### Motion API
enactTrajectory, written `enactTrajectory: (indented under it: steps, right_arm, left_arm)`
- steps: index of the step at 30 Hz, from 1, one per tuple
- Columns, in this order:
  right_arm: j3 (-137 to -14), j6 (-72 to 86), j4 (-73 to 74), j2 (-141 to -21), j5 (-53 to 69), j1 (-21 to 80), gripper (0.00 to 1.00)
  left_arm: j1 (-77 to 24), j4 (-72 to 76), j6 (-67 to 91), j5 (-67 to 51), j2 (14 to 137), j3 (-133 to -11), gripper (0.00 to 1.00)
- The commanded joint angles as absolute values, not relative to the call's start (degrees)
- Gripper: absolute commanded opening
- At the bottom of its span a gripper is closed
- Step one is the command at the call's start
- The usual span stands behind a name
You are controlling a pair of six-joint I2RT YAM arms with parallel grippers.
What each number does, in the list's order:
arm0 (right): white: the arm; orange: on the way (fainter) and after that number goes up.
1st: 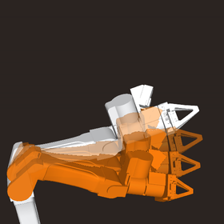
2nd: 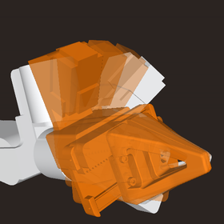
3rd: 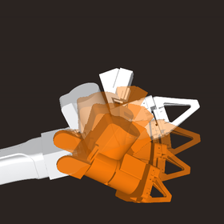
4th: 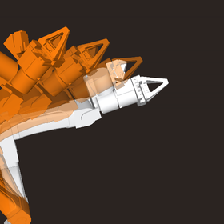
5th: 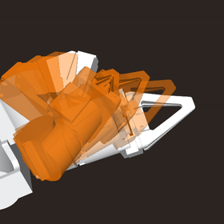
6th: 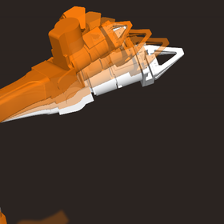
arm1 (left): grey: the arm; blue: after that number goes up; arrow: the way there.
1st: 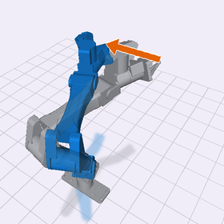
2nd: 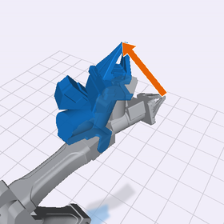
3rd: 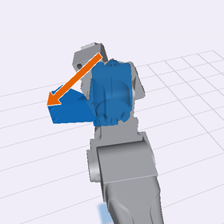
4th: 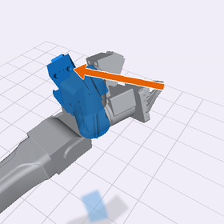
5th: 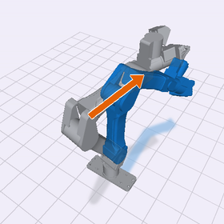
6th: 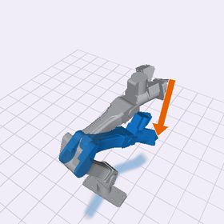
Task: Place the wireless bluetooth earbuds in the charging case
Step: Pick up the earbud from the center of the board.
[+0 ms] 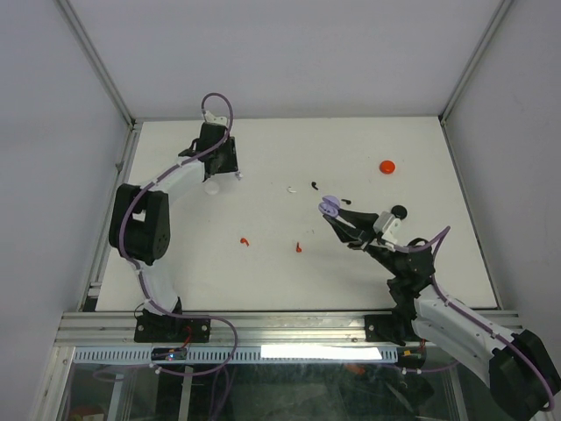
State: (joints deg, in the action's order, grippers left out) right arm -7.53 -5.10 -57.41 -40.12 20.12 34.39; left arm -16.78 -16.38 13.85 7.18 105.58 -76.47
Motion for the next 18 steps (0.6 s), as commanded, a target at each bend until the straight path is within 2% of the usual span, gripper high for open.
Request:
enactTrajectory:
  steps: [1,18]
  right_arm:
    - [-7.2,-6.8,-58.0,-38.6,18.4,34.5,0.00]
    - [-7.5,-7.1,-57.9,-39.9,18.0,34.5,0.00]
  left_arm:
    - [-15.7,-17.1,11.9,6.2,109.6,-82.3,0.41]
    - [-15.6,-20.3,10.8,4.1,120.5,-90.3,0.30]
